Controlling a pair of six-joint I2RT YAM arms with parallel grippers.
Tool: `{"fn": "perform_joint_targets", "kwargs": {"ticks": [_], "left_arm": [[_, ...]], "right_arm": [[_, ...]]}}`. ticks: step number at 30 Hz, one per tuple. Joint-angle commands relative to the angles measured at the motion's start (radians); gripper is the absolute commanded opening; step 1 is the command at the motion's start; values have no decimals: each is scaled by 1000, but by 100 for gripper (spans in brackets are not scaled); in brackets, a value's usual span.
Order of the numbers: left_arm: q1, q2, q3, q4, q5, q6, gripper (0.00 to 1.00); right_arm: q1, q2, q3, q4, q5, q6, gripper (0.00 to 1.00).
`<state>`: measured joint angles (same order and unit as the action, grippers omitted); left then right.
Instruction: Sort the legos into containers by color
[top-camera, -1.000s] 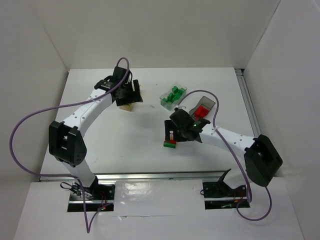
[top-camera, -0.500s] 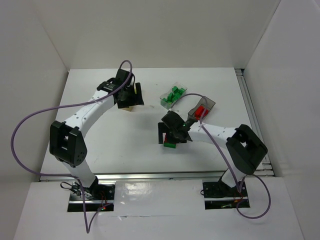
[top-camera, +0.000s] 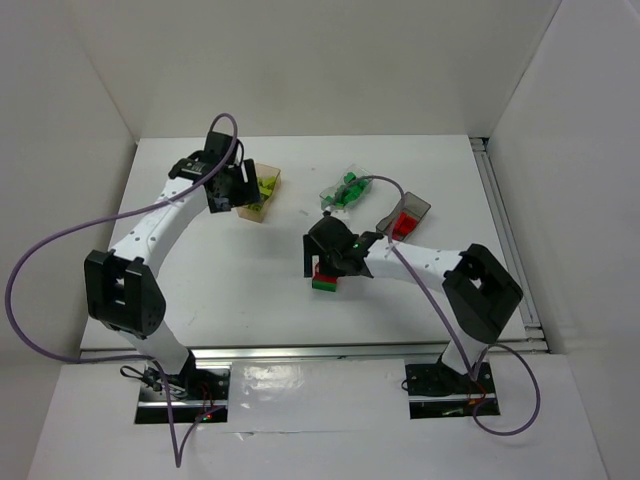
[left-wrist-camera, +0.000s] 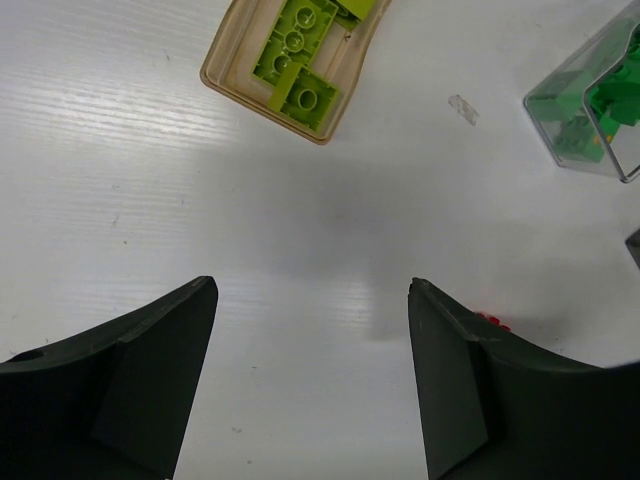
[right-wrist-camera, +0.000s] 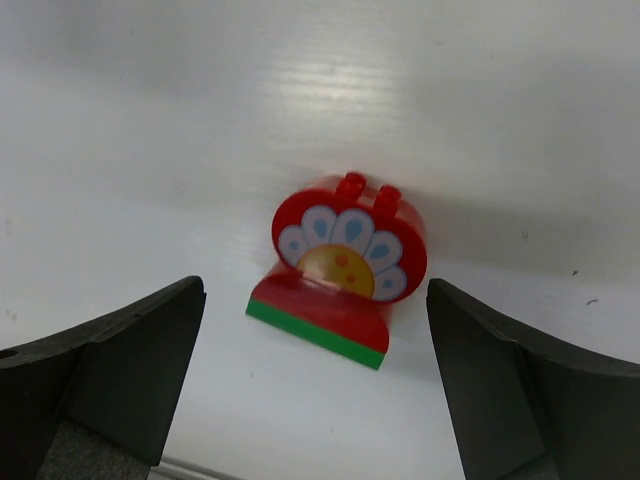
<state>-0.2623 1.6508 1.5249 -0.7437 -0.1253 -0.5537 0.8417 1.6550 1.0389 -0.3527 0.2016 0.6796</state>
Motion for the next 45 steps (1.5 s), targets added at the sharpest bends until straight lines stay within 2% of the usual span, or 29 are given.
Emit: {"fn": "perform_joint_targets", "kwargs": {"ticks": [1,10,12,14,15,19,21,22,25,27,28,30,32,33,34,35,36,37,38,42,45], "left_arm": [[-8,-23,-23,6,35,0,85],[-8,-13,-23,15,35,0,85],[-8,-13,-23,15,35,0,85],[-8,-13,-23,15,35,0,85],[-8,-3,-23,15,35,0,85],[-8,-3,-32,15,35,0,85],[-8,-3,-32,24,44,0,85],[-8,-3,-32,24,44,9,85],[-8,-3,-45,24,81,9,85],[-8,-14,-93,72,177,27,85],[-8,-43,-121,101,296,28,85],[-8,-71,-245,179,441,15,87],[1,-107,-363,381,594,-20,93],[1,-146,-490,462,710,-78,96],[1,-169,-558,548,746,-121,97],[1,-195,-630,746,789,-170,98],[1,-219,-700,853,799,-275,98],[-8,-262,-817,953,799,-323,98],[-27,-278,-854,1092,799,-363,98],[-120,-309,-908,1214,690,-448,99],[-172,-290,-927,1294,668,-515,100]], "right_arm": [[3,72,104,-104,122,44,99],[22,239,225,-216,156,119,100],[22,259,250,-229,174,135,97],[31,259,250,-227,188,135,92],[31,259,239,-218,188,135,85],[31,241,239,-206,199,135,69],[31,232,228,-196,208,135,67],[31,232,228,-196,217,126,60],[31,197,239,-206,239,117,50],[31,174,272,-218,261,80,46],[31,146,282,-229,262,54,46],[13,118,291,-229,262,32,44],[-30,79,300,-229,211,14,43],[-47,66,300,-209,156,5,43],[-64,55,300,-200,127,5,43],[-90,46,300,-190,102,5,43],[-101,36,300,-181,84,5,43],[-101,35,311,-181,56,5,43],[-110,35,311,-181,56,5,43],[-119,55,346,-181,19,5,43],[-119,55,355,-155,9,5,43]]}}
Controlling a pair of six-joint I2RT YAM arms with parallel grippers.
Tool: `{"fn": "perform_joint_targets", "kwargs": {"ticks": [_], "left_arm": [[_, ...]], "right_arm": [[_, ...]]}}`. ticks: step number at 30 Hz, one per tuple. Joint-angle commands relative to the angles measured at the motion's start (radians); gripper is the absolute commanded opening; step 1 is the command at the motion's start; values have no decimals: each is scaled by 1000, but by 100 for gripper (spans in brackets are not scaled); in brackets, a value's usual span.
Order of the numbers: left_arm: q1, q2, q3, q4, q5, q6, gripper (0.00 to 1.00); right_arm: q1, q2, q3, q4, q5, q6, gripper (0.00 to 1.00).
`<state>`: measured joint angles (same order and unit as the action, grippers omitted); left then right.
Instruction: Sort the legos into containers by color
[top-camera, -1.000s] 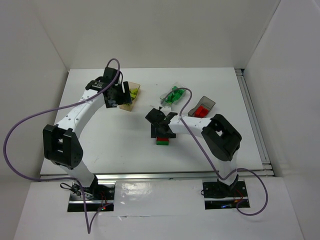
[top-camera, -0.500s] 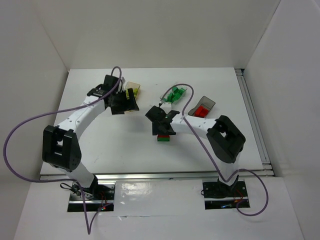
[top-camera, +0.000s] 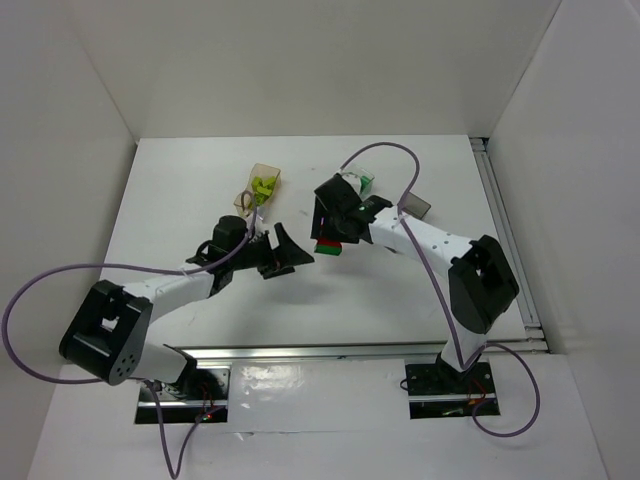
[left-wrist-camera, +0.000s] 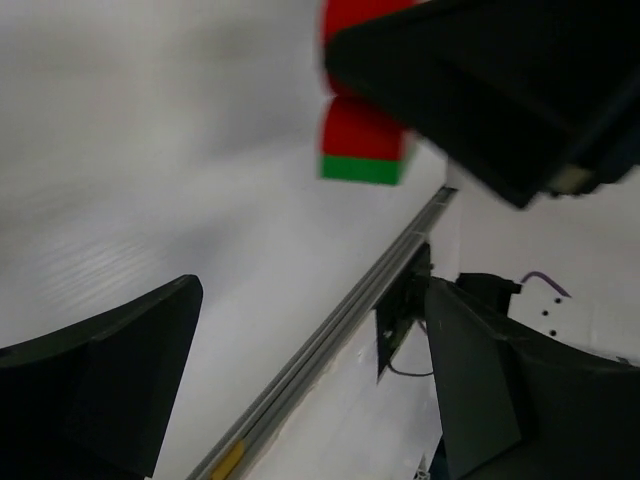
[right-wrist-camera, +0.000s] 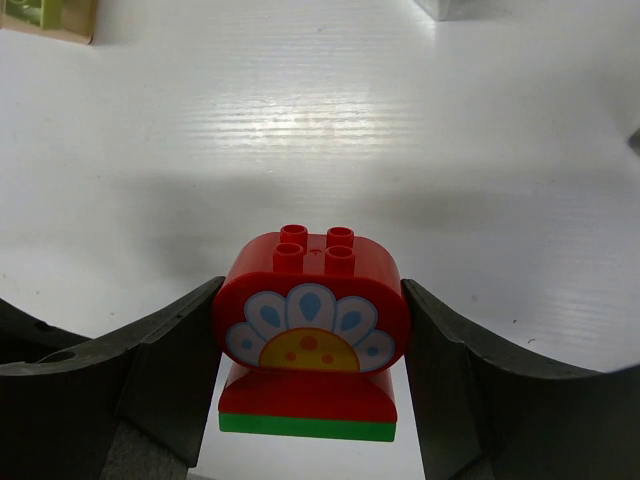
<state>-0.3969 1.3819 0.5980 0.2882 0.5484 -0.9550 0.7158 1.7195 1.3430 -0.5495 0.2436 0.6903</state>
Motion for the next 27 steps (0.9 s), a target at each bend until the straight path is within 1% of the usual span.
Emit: {"fn": "perform_joint_targets", "kwargs": {"ticks": [1,4,7,9,10,13,15,18,19,20,22,24,25,26,27], "left_arm": [[-48,-12,-22,352,-5,-134,100],[-89,25,-32,451,-33,-203,100],[-123,75,-12,463,-73,-232,94],[-160,85,25,416,-103,-232,88],[-174,95,38,393,-145,-209,87],[-204,95,71,312,-223,-186,84],[-204,72,71,273,-264,-172,83],[-204,62,80,252,-291,-133,83],[-204,62,80,252,-301,-123,84],[-204,62,80,261,-301,-91,84],[-204,72,117,247,-301,-68,84],[-204,86,126,235,-320,-47,82],[-204,86,126,235,-320,-47,78],[-204,86,126,235,-330,-47,78],[-204,86,126,235,-347,-47,76]], "right_arm": [[7,-9,51,42,-33,3,43],[7,-9,61,52,-33,3,43],[7,-9,71,53,-33,3,43],[7,-9,80,43,-24,3,43],[7,-9,81,43,-24,3,43],[7,-9,81,43,-24,3,43],[-2,-20,71,43,-35,3,43],[-3,-29,62,43,-62,3,43],[-3,-29,62,43,-73,3,43],[-3,-29,52,43,-73,3,43],[-3,-38,51,43,-98,3,44],[-3,-38,42,53,-112,3,44],[-3,-38,42,53,-124,12,44],[-3,-38,42,53,-124,12,44],[-3,-38,42,63,-133,12,44]]}}
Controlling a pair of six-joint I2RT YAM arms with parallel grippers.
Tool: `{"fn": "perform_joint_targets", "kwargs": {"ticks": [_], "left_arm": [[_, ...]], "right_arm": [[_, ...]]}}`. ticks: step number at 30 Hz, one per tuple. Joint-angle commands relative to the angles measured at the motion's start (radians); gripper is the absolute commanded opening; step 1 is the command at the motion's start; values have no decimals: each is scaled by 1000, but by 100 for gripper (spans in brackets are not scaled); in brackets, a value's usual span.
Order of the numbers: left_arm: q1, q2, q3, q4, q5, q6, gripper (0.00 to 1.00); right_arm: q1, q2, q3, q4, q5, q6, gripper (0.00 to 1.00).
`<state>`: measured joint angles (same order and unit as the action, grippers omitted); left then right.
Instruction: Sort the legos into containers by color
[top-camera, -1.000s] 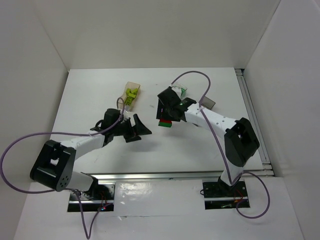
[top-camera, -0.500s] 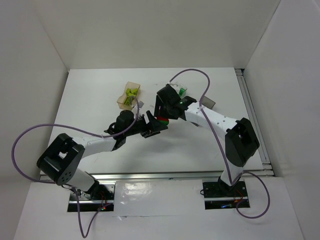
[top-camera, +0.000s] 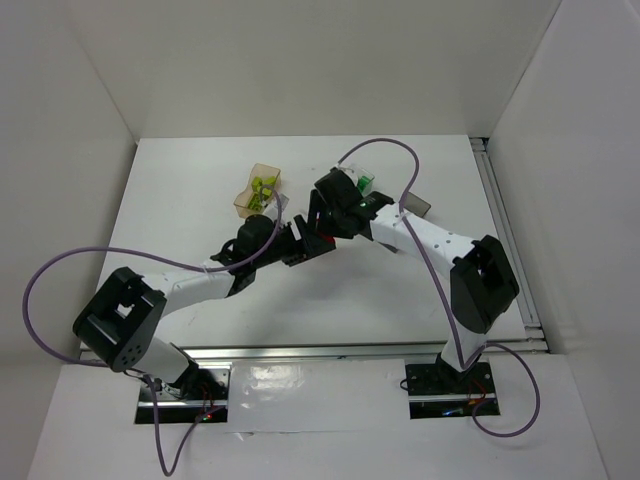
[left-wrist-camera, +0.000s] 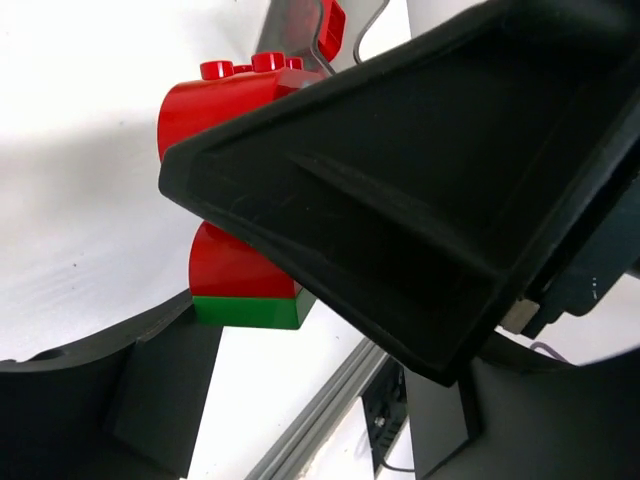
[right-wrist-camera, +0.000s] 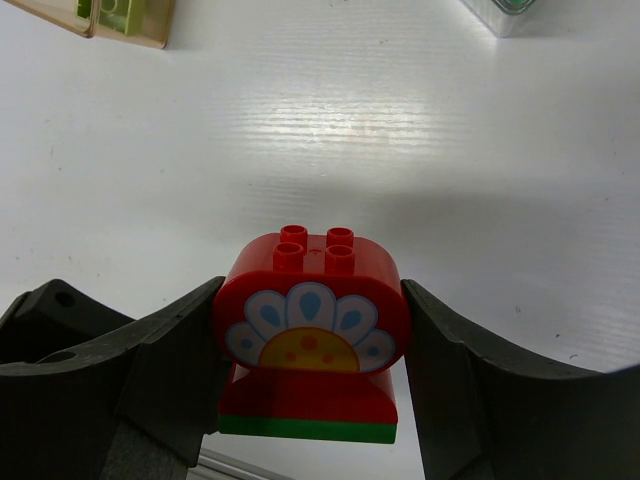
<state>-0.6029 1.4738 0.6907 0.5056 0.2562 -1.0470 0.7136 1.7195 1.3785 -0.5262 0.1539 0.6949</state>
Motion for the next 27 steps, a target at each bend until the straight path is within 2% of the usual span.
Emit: {"fn": "perform_joint_targets", "kwargs": {"ticks": [1,5,10,13,19,21,23,25,27], "left_arm": [[2,-15,33,17,-66,45,76],[2,-36,24,-4,-110,56,76],[2,-49,15,-41,-192,56,68],[2,-69,4,-79,-230,56,68],[2,-58,26,-116,-258,65,83],[2,-58,50,-157,-267,74,93],[2,-58,50,-157,-279,74,97],[2,-58,50,-167,-288,84,98],[2,-58,50,-167,-299,93,94]], "right_arm": [[0,-38,-4,40,-54,8,44],[0,-47,-13,49,-73,18,44],[0,-47,-22,58,-83,28,44],[0,-57,-22,58,-83,28,44],[0,-57,-22,58,-103,28,44],[0,-57,-22,49,-103,28,44],[0,-57,-22,49,-103,28,44],[0,-57,-22,49,-103,28,44],[0,-57,-22,49,-103,28,44]]}}
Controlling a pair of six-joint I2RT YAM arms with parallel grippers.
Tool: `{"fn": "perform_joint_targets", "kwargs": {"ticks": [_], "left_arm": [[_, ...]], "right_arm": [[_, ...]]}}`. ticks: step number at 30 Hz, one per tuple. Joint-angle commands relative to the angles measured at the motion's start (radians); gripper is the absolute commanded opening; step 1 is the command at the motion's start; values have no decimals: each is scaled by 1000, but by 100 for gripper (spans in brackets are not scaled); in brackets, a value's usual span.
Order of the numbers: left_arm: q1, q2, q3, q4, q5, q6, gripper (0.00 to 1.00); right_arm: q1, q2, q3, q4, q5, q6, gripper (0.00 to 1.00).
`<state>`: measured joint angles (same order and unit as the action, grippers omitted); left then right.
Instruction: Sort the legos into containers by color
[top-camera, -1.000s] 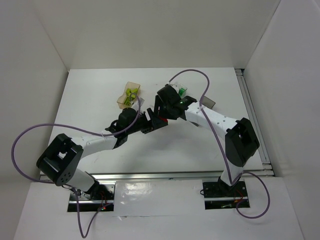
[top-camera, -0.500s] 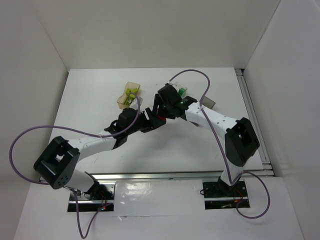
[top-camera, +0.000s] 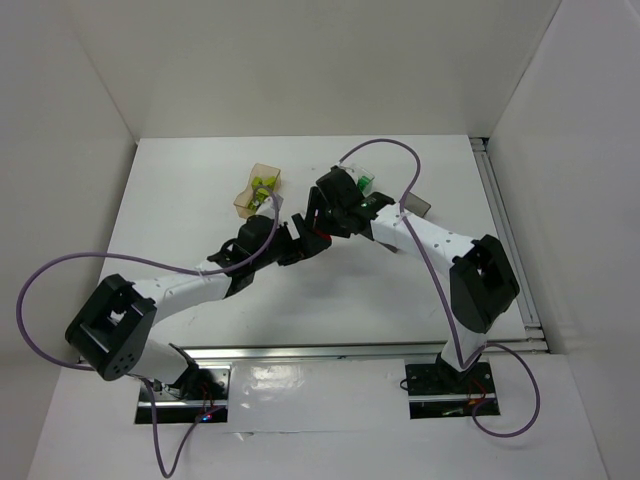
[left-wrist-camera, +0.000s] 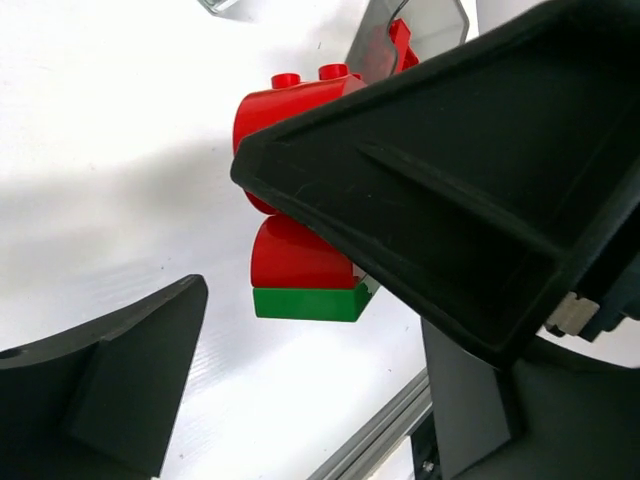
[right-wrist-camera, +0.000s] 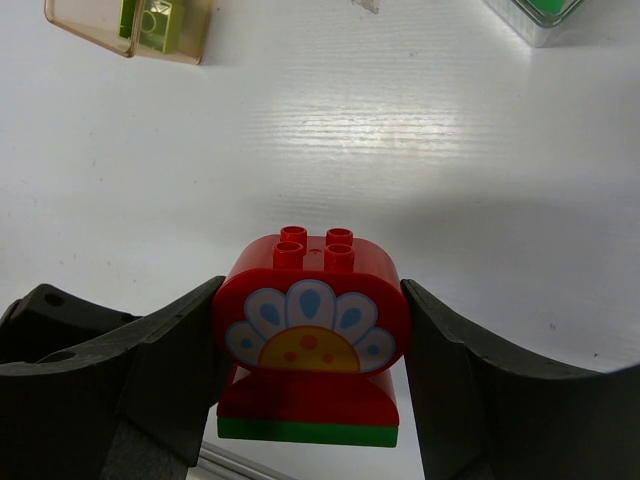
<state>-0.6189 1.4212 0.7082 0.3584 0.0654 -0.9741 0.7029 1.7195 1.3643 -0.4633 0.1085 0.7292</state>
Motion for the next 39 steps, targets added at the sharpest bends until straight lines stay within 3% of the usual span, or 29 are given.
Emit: {"fn": "perform_joint_targets", "kwargs": {"ticks": [1,4,13,20,22,26,28,29,30,33,36,37,39], "left_arm": [[18,-5,33,-36,-125,20,92],[18,-16,33,-50,-148,20,82],[38,-54,-18,30,-157,-17,87],[38,-42,-9,50,-188,-17,69],[28,-56,-9,41,-219,-17,69],[28,-76,11,27,-240,-3,85],[28,-85,11,27,-240,8,85],[28,-85,11,27,-240,8,84],[28,-85,11,27,-240,8,74],[28,-85,11,16,-252,8,62],[28,-94,11,-1,-263,8,55],[28,-105,11,-12,-263,8,44],[28,-114,20,-22,-273,8,32]], "right_arm": [[10,-57,-8,-14,-58,-7,44],[10,-57,-8,-14,-58,-7,44],[1,-66,-18,6,-98,-4,44],[1,-75,-47,78,-228,58,44],[1,-75,-57,90,-237,76,44],[1,-66,-68,109,-289,85,44],[1,-57,-79,121,-314,107,44],[1,-57,-79,130,-325,107,44],[1,-57,-79,141,-335,107,44],[1,-57,-79,141,-357,107,44],[-8,-57,-79,121,-378,96,44],[-20,-57,-93,121,-379,96,44],[-42,-67,-114,141,-414,96,44]]}}
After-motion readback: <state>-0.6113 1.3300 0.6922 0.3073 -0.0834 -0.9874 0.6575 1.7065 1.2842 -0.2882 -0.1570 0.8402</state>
